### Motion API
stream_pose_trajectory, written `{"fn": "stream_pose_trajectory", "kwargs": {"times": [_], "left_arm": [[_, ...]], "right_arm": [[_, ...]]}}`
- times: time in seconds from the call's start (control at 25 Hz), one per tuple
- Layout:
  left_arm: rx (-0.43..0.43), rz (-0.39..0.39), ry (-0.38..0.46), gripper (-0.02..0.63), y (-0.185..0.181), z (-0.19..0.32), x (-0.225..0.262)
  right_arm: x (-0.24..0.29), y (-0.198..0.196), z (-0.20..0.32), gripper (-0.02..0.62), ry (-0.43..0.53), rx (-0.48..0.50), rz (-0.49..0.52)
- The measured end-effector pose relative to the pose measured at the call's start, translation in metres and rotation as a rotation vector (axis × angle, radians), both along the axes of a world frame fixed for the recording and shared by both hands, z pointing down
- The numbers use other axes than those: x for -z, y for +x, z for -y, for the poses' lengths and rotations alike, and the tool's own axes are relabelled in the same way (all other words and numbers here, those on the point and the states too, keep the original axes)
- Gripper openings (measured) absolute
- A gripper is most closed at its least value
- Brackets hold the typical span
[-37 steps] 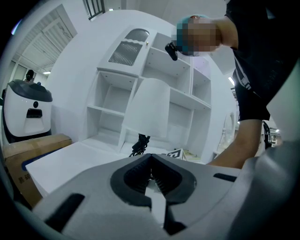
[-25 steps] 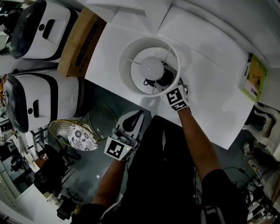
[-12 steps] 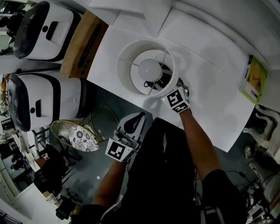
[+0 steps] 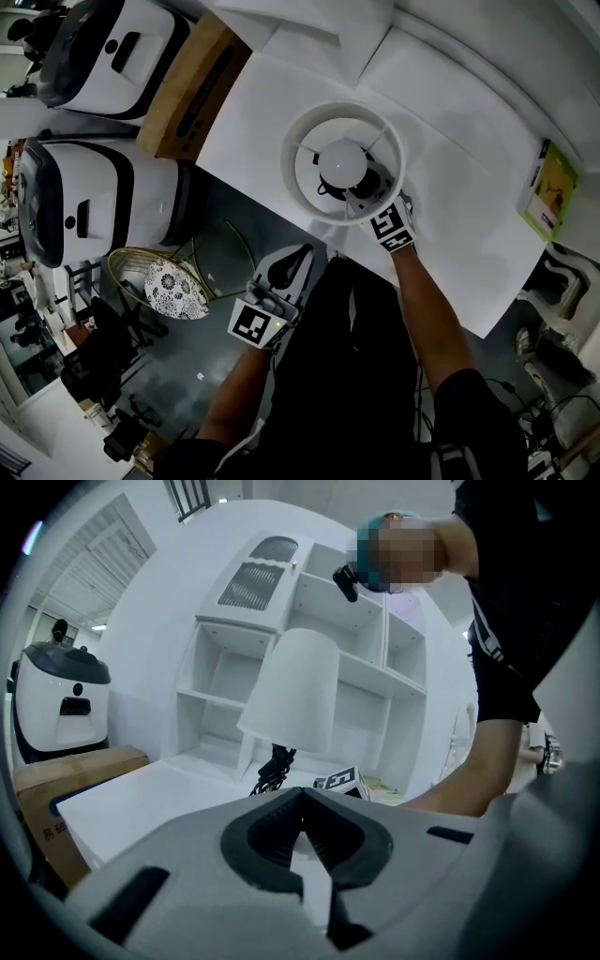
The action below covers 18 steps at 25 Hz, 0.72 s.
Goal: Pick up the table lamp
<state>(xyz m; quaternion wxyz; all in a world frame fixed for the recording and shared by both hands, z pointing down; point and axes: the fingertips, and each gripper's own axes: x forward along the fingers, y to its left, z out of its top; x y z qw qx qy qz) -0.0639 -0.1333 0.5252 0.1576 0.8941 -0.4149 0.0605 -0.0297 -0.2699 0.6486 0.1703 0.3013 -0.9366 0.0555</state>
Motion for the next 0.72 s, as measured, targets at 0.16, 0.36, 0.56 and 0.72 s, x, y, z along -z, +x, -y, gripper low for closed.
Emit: {"fn": "stream_pose_trajectory", "kwargs": {"times": [0.16,0.36,0.56,0.72], "left_arm": [[0.012,-0.006,0.002,0.018,-0.004,0.002,0.002],[0.013,-0.009,0.002,0.018,-0.003,0.003,0.003],[0.013,-0.023,0.011,0.018,-0.003,0.007,0.009],[0.012,-0.033,0.021,0.018,-0.001,0.009,0.016]], "right_arm": [[0.007,-0.004,0.000,0.158,-0.026,-0.007,0.032],[0.010,0.002,0.000,0.156,-0.019,-0.014,0.010],[0.022,0.007,-0.002,0.156,-0.020,-0.011,0.003],[0.038,0.016,-0.004,0.155,-0.022,-0.033,0.010]]}}
